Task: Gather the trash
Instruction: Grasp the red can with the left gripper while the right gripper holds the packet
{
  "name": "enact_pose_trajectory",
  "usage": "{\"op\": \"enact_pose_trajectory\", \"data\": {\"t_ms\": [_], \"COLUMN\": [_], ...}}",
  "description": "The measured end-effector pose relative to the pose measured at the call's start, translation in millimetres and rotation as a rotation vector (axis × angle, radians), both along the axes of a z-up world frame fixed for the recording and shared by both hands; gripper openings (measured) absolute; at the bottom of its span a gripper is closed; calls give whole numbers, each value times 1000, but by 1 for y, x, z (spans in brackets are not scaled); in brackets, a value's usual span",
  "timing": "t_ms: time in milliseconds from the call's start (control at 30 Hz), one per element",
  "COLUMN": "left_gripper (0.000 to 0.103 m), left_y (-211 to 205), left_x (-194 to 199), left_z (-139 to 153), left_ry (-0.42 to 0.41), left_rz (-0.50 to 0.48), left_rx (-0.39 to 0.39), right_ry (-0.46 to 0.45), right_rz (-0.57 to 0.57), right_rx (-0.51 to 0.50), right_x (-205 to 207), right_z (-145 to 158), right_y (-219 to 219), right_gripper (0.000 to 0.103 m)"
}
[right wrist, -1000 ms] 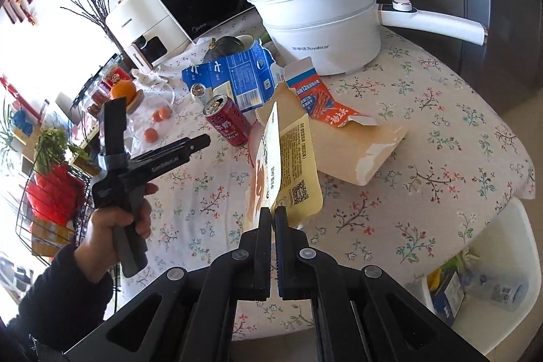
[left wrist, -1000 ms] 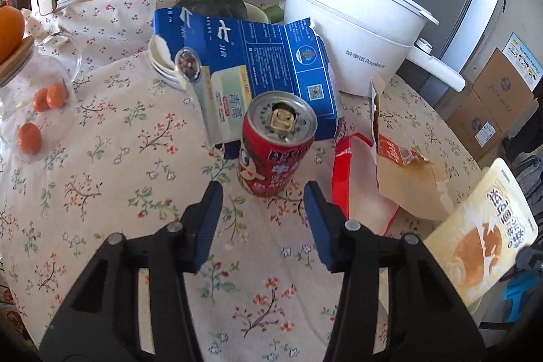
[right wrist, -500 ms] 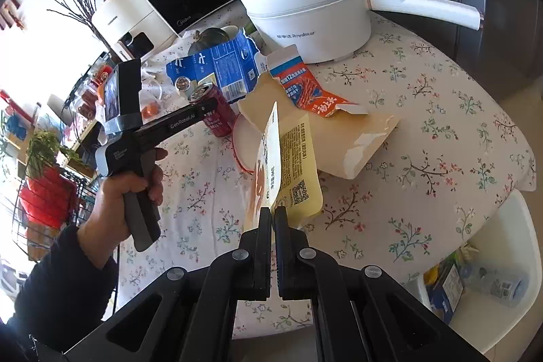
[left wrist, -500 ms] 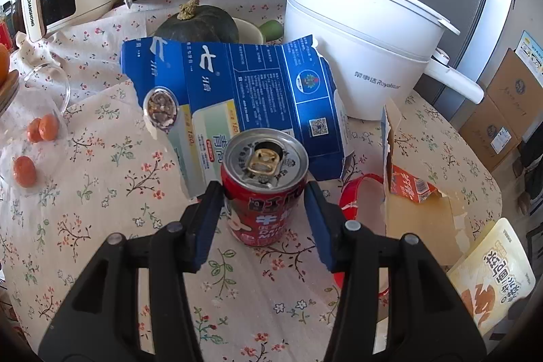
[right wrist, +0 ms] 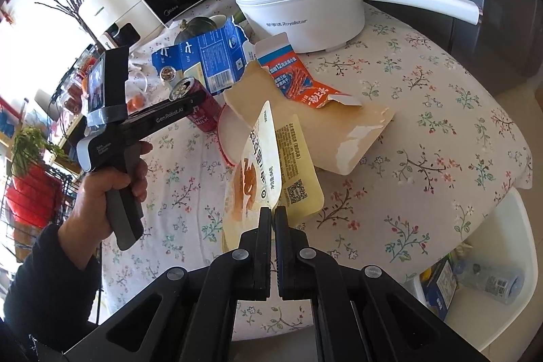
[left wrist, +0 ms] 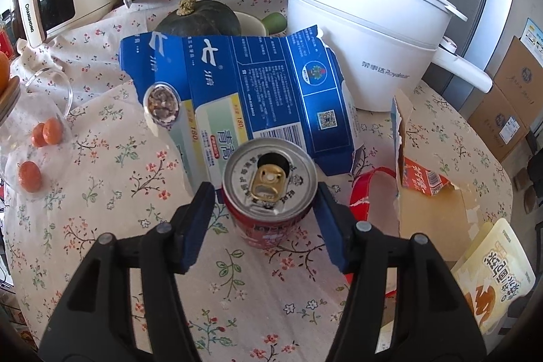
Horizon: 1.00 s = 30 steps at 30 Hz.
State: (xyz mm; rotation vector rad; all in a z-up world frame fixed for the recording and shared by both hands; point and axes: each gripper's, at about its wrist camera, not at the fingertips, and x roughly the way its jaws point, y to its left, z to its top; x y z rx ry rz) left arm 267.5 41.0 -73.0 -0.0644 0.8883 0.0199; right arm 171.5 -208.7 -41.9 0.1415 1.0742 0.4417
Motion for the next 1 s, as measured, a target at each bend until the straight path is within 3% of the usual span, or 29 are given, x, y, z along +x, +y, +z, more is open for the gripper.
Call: {"op": "enact_pose_trajectory", "data": {"t_ms": [233,567,833,1000], "left_gripper": [54,54,54,54], "left_y": [-5,-11,-54,-110], "left_x": [-7,-51,-102,-127], "left_z": [2,30,46,53], "left_ry": [-13,-47,-39,-42], "left_rz": [-13,-49,-172,-299], "left_rx": [13,-58,-80,-100], "right_ry": [-4,-41,-59,-55], "right_rz": [4,31,-28,-163], "right_rx": [-15,-2,-2,-17], "right_x": [2,-16,-45,-64], "right_z": [0,17,24,15], "right_y": [2,-4,-62,-135], "right_gripper": [3,3,3,3]}}
